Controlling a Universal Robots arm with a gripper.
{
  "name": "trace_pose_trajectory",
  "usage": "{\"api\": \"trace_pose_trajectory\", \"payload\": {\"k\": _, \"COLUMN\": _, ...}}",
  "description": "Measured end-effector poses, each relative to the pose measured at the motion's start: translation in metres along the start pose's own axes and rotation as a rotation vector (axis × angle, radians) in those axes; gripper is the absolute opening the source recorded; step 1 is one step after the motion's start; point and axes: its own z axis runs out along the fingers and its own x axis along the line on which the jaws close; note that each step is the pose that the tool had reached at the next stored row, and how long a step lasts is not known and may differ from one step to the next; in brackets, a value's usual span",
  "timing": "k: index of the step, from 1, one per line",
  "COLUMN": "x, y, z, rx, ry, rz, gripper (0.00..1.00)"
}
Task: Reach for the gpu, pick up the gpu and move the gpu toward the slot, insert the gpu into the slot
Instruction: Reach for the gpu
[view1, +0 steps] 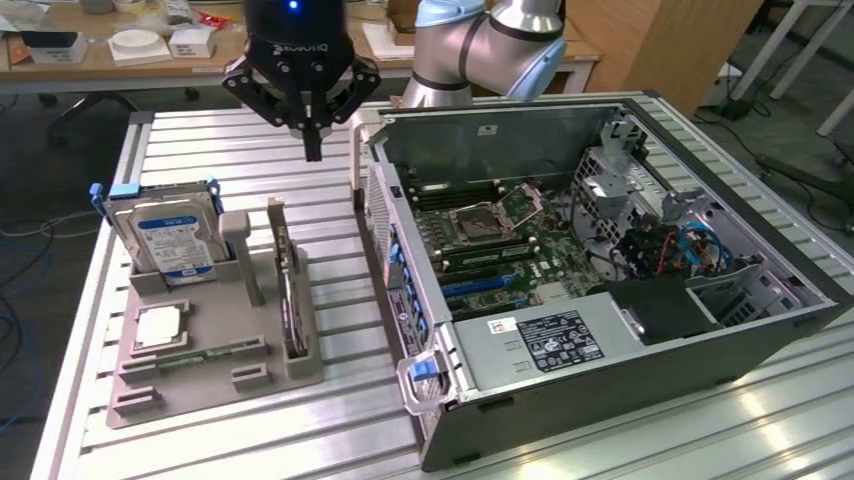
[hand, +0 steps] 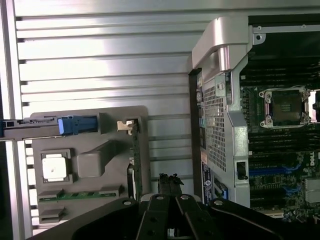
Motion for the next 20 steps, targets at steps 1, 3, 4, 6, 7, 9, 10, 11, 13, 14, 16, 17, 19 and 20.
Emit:
{"api": "trace_pose_trajectory", "payload": {"k": 1, "x": 0.001, "y": -0.0001, "z": 0.0, "rx": 0.0, "ry": 0.0, "rz": 0.0, "gripper": 0.1}}
{"api": "trace_pose_trajectory", "payload": {"k": 3, "x": 0.003, "y": -0.0004, "z": -0.0001, "rx": 0.0, "ry": 0.0, "rz": 0.0, "gripper": 0.1}}
{"api": "trace_pose_trajectory", "payload": {"k": 4, "x": 0.004, "y": -0.0005, "z": -0.0001, "rx": 0.0, "ry": 0.0, "rz": 0.0, "gripper": 0.1}}
{"api": "trace_pose_trajectory", "payload": {"k": 6, "x": 0.006, "y": -0.0008, "z": -0.0002, "rx": 0.0001, "ry": 0.0, "rz": 0.0, "gripper": 0.1}}
{"api": "trace_pose_trajectory", "payload": {"k": 7, "x": 0.007, "y": -0.0009, "z": -0.0002, "rx": 0.0, "ry": 0.0, "rz": 0.0, "gripper": 0.1}}
{"api": "trace_pose_trajectory", "payload": {"k": 9, "x": 0.009, "y": -0.0011, "z": -0.0003, "rx": 0.0, "ry": 0.0, "rz": 0.0, "gripper": 0.1}}
{"api": "trace_pose_trajectory", "payload": {"k": 10, "x": 0.01, "y": -0.0012, "z": -0.0003, "rx": 0.0, "ry": 0.0, "rz": 0.0, "gripper": 0.1}}
{"api": "trace_pose_trajectory", "payload": {"k": 11, "x": 0.011, "y": -0.0013, "z": -0.0003, "rx": 0.0, "ry": 0.0, "rz": 0.0, "gripper": 0.1}}
{"api": "trace_pose_trajectory", "payload": {"k": 13, "x": 0.014, "y": -0.0016, "z": -0.0004, "rx": 0.0, "ry": 0.0, "rz": 0.0, "gripper": 0.1}}
{"api": "trace_pose_trajectory", "payload": {"k": 14, "x": 0.015, "y": -0.0017, "z": -0.0004, "rx": 0.0001, "ry": 0.0, "rz": 0.0, "gripper": 0.1}}
{"api": "trace_pose_trajectory", "payload": {"k": 16, "x": 0.017, "y": -0.0019, "z": -0.0005, "rx": 0.0, "ry": 0.0, "rz": 0.0, "gripper": 0.1}}
{"api": "trace_pose_trajectory", "payload": {"k": 17, "x": 0.018, "y": -0.002, "z": -0.0005, "rx": 0.0, "ry": 0.0, "rz": 0.0, "gripper": 0.1}}
{"api": "trace_pose_trajectory", "payload": {"k": 19, "x": 0.02, "y": -0.0023, "z": -0.0006, "rx": 0.0, "ry": 0.0, "rz": 0.0, "gripper": 0.1}}
{"api": "trace_pose_trajectory", "payload": {"k": 20, "x": 0.022, "y": -0.0024, "z": -0.0006, "rx": 0.0, "ry": 0.0, "rz": 0.0, "gripper": 0.1}}
